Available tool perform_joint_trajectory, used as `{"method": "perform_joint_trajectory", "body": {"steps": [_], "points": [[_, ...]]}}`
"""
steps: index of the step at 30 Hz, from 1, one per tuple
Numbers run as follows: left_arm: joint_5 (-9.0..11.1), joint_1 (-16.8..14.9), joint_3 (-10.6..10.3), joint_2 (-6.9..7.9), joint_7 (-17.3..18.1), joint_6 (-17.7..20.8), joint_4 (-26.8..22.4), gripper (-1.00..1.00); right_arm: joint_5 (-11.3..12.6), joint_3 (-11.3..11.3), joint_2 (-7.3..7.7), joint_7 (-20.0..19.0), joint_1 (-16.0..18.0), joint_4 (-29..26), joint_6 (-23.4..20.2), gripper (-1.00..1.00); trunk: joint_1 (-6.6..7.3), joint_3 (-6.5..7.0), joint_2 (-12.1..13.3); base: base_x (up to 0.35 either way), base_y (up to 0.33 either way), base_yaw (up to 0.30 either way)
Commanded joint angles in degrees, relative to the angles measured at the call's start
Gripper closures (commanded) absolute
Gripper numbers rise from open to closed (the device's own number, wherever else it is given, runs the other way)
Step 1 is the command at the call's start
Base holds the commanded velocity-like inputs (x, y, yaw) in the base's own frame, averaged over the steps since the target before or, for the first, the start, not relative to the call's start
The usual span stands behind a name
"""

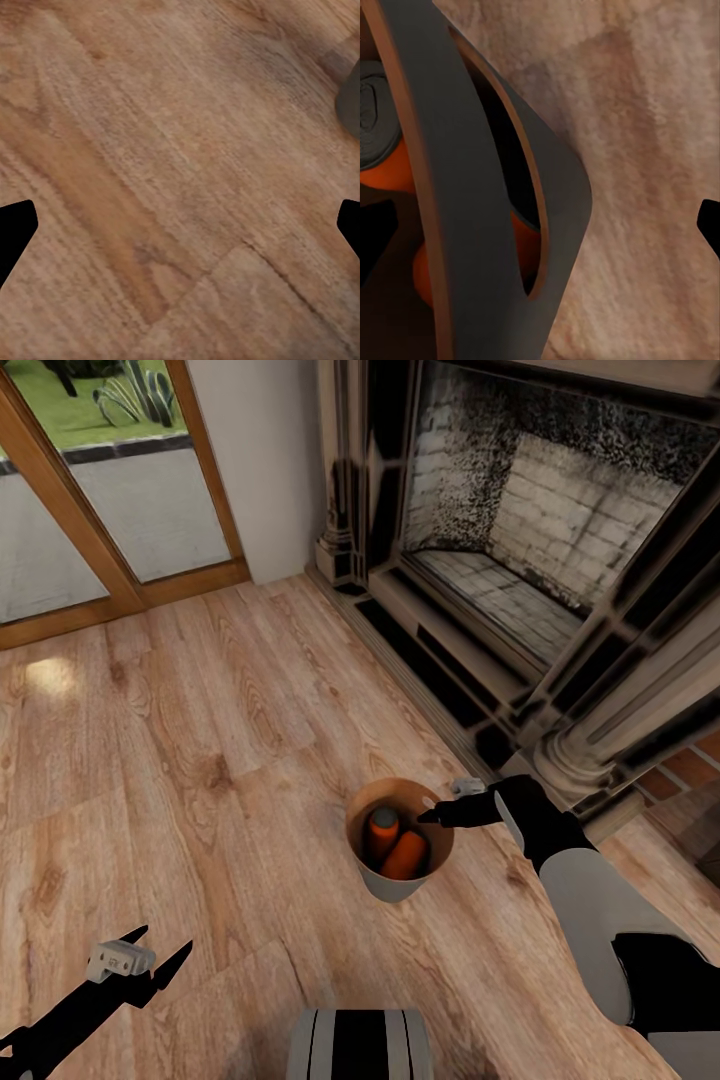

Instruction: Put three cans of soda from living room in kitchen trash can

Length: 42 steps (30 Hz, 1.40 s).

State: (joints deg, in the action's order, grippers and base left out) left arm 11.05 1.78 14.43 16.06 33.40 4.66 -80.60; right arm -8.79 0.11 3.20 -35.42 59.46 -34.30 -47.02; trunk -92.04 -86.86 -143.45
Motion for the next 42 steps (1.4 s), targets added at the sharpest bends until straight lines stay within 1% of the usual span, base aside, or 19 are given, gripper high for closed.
{"method": "perform_joint_trajectory", "body": {"steps": [1, 5, 20, 42], "points": [[0.0, 0.0, 0.0, -0.01, 0.0, 0.0, 0.0, -1.0, -0.5, 0.0, -0.02, 0.0, 0.0, 1.2, 0.3, -1.0, -0.02, -0.01, 0.0, 0.0, 0.0, 0.0], [0.0, 0.0, 0.0, 0.0, 0.0, 0.0, 0.0, -1.0, -0.5, -0.1, 0.01, 0.0, 0.0, 1.1, 0.3, -1.0, -0.02, -0.01, 0.0, 0.0, 0.0, 0.0], [0.0, 0.0, 0.0, 0.0, -0.2, 0.0, 0.0, -1.0, -0.4, 0.0, -0.03, -0.1, 0.0, 1.0, 0.3, -1.0, 0.37, 3.31, 0.2, 0.0, 0.0, 0.0], [-0.1, -0.1, 0.0, 0.01, -0.3, 0.0, 0.0, -1.0, -0.5, -0.1, 0.02, 0.0, -0.1, 0.9, 0.2, -1.0, 5.19, 7.26, 9.0, 0.0, 0.0, 0.0]]}}
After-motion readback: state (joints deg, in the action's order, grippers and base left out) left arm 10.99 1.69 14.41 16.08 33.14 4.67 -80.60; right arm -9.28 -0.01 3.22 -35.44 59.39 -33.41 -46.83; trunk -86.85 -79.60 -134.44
